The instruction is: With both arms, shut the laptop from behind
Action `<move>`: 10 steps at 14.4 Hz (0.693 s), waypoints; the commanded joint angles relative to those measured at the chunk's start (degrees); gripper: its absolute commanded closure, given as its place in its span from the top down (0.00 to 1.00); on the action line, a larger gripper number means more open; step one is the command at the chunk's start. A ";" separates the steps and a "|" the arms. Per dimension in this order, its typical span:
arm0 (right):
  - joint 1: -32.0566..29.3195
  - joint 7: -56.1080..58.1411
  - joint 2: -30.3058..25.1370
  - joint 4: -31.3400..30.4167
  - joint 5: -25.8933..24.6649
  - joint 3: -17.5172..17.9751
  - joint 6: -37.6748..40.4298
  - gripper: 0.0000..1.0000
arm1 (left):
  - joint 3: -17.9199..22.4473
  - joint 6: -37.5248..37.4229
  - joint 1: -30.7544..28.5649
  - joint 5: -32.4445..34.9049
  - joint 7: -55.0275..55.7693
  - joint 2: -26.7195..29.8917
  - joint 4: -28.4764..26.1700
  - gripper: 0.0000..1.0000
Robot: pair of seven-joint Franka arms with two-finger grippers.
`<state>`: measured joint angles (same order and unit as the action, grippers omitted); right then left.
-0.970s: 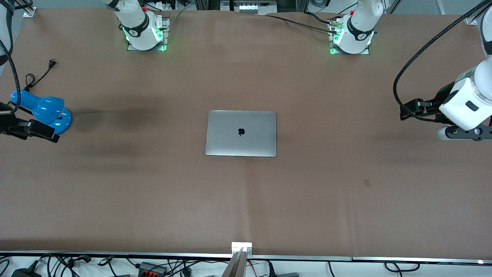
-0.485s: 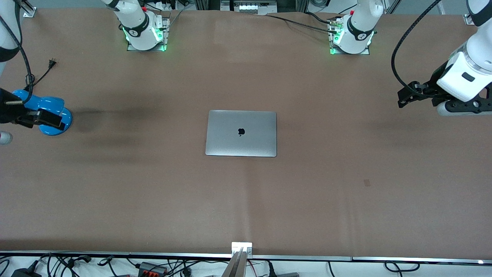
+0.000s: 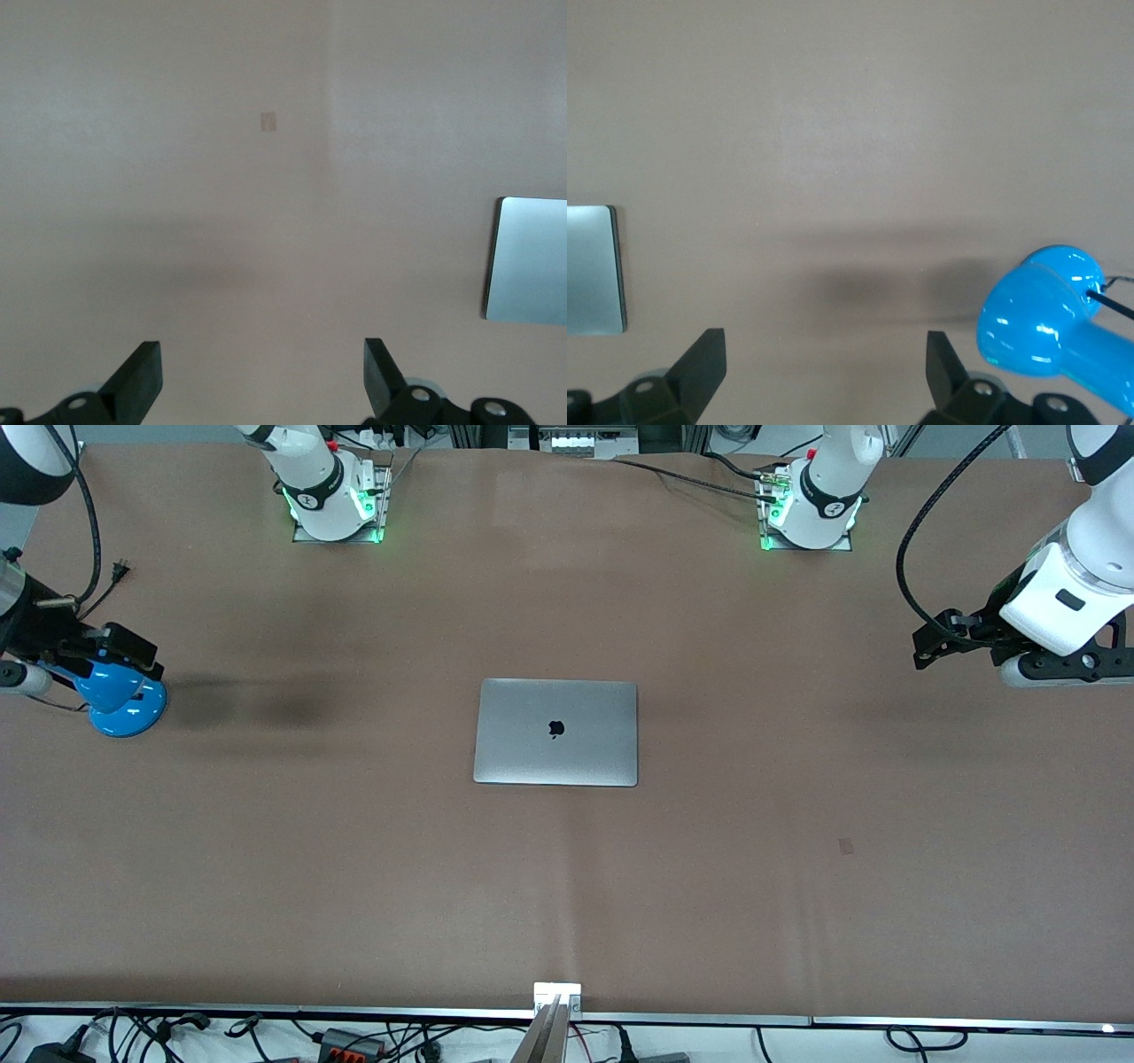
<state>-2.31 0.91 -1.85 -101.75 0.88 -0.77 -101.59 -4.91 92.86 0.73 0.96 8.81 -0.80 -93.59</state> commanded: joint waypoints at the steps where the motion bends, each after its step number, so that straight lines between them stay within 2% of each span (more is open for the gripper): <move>1: -1.11 1.03 -3.69 -2.32 -0.79 1.13 1.21 1.00 | 0.08 0.48 0.32 -0.17 0.59 1.33 -0.71 1.00; 10: -1.20 1.11 -3.51 -1.70 -0.70 1.13 2.71 1.00 | 0.08 -0.58 0.41 -0.08 0.68 1.24 -0.36 1.00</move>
<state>-2.32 0.96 -4.52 -102.75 0.87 -0.75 -99.16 -4.96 92.88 0.85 0.96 8.81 -0.52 -93.59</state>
